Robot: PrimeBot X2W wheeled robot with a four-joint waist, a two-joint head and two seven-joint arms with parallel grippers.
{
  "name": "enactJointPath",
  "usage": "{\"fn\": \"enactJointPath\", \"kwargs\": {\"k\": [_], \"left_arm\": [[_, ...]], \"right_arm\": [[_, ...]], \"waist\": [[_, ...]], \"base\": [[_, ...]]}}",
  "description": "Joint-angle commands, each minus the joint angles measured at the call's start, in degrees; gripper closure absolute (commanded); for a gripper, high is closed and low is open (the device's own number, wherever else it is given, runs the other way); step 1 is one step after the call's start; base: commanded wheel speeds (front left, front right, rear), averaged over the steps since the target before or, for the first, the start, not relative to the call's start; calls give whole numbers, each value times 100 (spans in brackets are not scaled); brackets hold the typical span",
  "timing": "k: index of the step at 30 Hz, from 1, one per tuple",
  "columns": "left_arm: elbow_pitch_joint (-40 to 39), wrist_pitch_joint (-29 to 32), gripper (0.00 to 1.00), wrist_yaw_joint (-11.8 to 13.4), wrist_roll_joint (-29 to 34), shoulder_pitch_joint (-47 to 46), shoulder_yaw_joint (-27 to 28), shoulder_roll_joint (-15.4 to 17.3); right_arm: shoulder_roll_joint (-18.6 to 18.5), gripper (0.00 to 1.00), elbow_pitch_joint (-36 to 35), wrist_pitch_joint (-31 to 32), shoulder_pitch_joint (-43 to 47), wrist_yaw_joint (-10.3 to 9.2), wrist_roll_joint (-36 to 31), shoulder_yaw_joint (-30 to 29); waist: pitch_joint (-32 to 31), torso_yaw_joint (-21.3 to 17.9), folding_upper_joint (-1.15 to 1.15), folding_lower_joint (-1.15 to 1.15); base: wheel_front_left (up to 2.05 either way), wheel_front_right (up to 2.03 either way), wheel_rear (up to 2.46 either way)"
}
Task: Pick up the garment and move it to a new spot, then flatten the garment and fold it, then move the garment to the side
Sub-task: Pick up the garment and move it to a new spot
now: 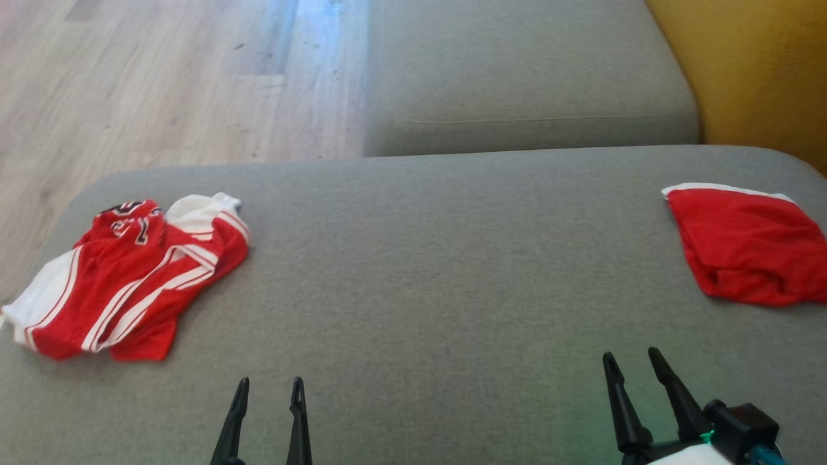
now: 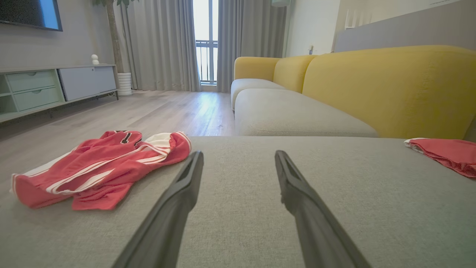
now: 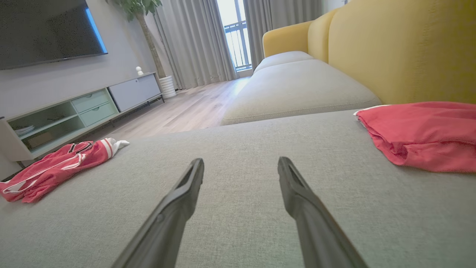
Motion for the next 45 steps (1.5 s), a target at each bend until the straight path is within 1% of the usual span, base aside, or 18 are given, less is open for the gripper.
{"fn": "enactJointPath", "kwargs": {"k": [1, 6, 18, 25, 30, 37, 40, 45], "left_arm": [[-148, -30, 0, 38, -29, -251, 141, -29], [-137, -31, 0, 34, 12, -288, 164, -29], [-118, -31, 0, -31, 167, -286, 425, -8], [-145, -31, 0, -95, 221, -222, 539, 6], [-176, -31, 0, -125, 231, -220, 574, 2], [-286, -31, 0, -196, 240, -421, 593, 7], [-419, -31, 0, -273, 301, -805, 601, 52], [-616, -30, 0, -469, 394, -1802, 713, 342]], "right_arm": [[-79, 0, -203, -69, -122, -5, -44, 154], [-63, 0, -218, -69, -162, -5, -34, 265], [67, 0, -181, -69, -167, -5, -16, 371], [128, 0, -160, -69, -168, -5, -8, 388], [112, 0, -148, -69, -161, -5, 2, 405], [-63, 0, -149, -69, -169, -5, -21, 473], [-289, 0, -212, -69, -311, -5, -68, 491], [-718, 0, -375, -69, -592, -5, -67, 487]], "waist": [[39, 116, 0, 0], [102, 473, 0, 0], [78, 1689, 0, 0], [67, 2157, 0, 0], [159, 2329, 0, 0], [438, 2438, 0, 0], [808, 2405, 0, 0], [1449, 2284, 0, 0]], "base": [[0, 0, 0], [0, 0, 0], [0, 0, 0], [0, 0, 0], [0, 0, 0], [0, 0, 0], [0, 0, 0], [0, 0, 0]]}}
